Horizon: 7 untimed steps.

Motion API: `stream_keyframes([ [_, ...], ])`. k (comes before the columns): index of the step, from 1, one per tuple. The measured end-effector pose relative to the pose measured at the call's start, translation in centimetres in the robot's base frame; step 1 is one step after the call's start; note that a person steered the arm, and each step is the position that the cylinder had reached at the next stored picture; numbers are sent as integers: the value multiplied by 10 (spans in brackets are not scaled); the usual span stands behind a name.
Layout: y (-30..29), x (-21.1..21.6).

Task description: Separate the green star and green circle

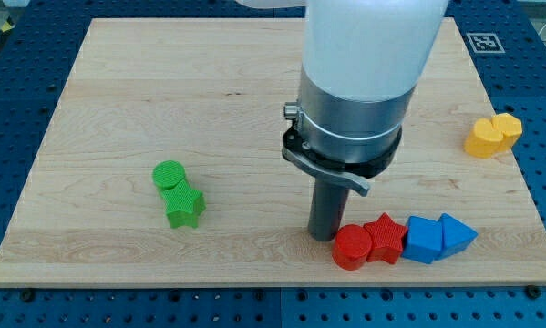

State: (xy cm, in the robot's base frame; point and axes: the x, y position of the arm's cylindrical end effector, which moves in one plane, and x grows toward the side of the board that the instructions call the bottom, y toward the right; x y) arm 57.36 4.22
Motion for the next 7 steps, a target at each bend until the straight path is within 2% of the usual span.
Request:
stream_keyframes([
  [2,-73,0],
  [5,-81,-7],
  [7,-113,6],
])
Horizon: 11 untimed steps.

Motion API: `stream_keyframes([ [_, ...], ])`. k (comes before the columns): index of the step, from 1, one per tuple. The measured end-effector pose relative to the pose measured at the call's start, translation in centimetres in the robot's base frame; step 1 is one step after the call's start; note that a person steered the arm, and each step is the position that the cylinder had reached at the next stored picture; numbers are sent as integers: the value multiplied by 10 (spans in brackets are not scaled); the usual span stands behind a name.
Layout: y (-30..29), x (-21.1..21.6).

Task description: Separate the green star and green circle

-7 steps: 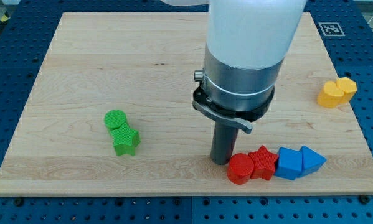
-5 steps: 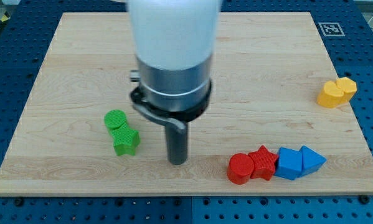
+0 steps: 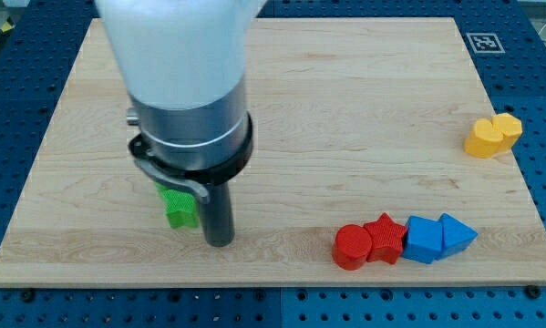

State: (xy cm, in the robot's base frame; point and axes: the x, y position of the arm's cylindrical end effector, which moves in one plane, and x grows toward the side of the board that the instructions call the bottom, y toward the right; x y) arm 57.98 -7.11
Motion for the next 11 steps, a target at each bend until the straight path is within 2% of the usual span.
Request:
stream_keyframes([
  [2,-51,0],
  [4,-71,-50],
  [5,-68,-78],
  [6,-65,-83],
  [8,-65,-62],
  [11,4,-60],
])
